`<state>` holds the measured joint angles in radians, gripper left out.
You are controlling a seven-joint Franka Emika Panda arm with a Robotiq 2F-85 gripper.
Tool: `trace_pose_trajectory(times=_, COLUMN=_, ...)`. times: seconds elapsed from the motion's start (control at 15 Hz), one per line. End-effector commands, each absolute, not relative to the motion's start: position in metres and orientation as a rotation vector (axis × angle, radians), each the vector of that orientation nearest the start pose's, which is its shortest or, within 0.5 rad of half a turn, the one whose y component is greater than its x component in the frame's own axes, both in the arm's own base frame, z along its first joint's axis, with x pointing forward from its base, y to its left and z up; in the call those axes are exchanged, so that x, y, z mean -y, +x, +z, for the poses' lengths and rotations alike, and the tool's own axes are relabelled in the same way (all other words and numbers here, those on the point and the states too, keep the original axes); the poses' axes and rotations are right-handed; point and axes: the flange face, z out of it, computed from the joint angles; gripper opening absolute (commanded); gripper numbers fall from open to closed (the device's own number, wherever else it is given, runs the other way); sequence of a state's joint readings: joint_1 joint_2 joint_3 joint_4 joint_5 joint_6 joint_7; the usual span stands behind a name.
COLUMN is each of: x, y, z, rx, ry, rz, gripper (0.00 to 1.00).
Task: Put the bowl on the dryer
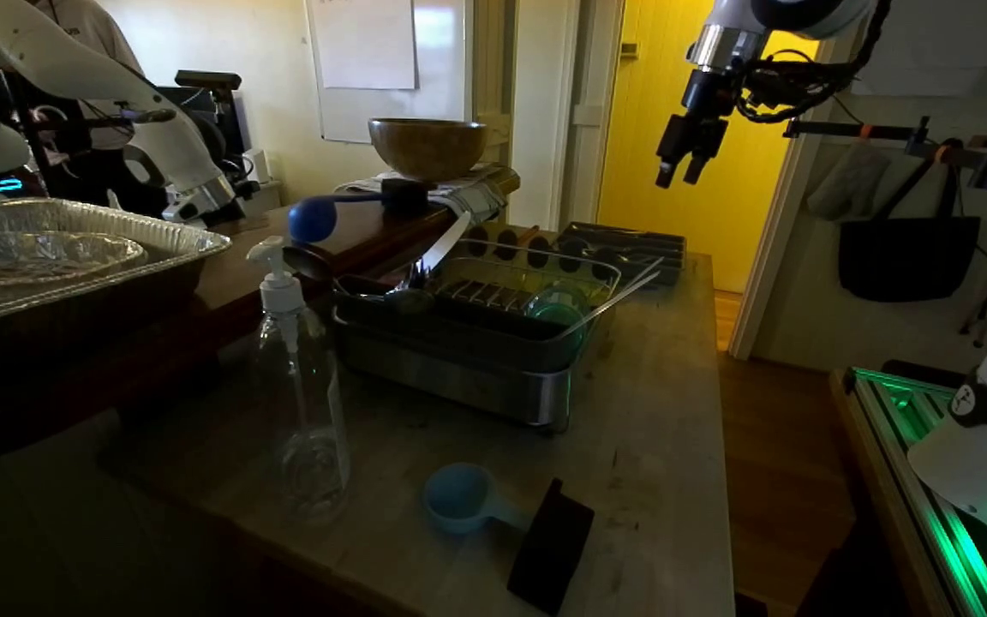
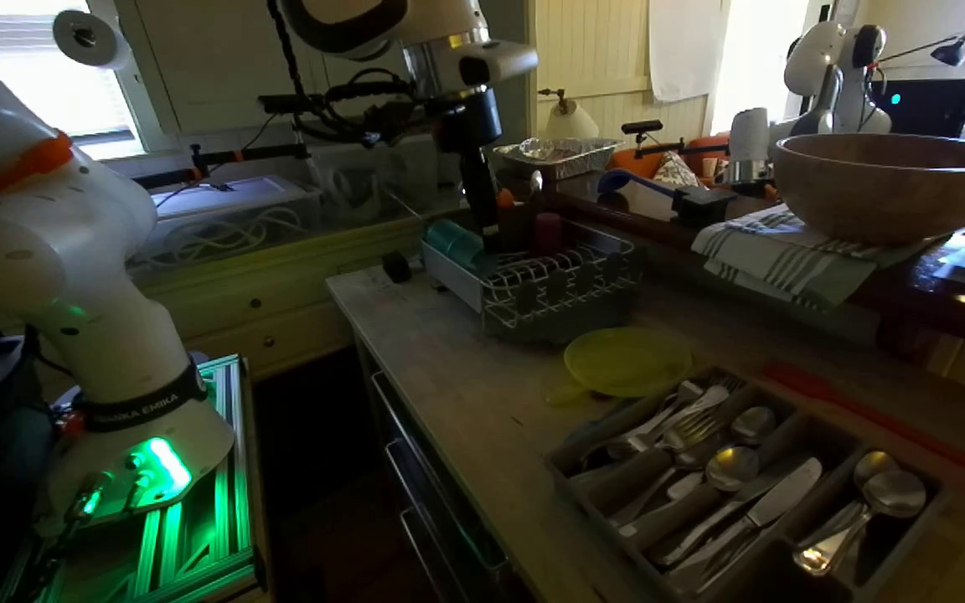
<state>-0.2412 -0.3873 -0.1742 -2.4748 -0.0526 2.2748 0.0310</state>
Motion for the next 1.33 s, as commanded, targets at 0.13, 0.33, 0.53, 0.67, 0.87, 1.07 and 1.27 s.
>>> trace_pose_trajectory(times=0.13, x=0.234, y=0.394, z=0.405, rx=-0.838, ry=-3.046, rz=-0.258, gripper=1.0)
trace_pose_trajectory(times=0.33, x=0.233, y=0.392, z=0.409, rx=-0.819, ry=-3.037, rz=-0.248, gripper=1.0)
trace_pose_trajectory(times=0.53, x=0.233, y=0.393, z=0.408, rx=-0.82, ry=-3.037, rz=-0.247, gripper=1.0)
trace_pose_trajectory(times=0.67, x=0.234, y=0.393, z=0.409, rx=-0.82, ry=-3.037, rz=-0.248, gripper=1.0)
trace_pose_trajectory(times=0.87, x=0.235, y=0.395, z=0.407, rx=-0.853, ry=-3.036, rz=-0.262, gripper=1.0)
trace_pose_trajectory(times=1.07, x=0.244, y=0.403, z=0.403, rx=-0.956, ry=-3.015, rz=-0.326, gripper=1.0)
trace_pose_trajectory(times=1.27, x=0.247, y=0.409, z=0.398, rx=-1.011, ry=-2.983, rz=-0.35, gripper=1.0)
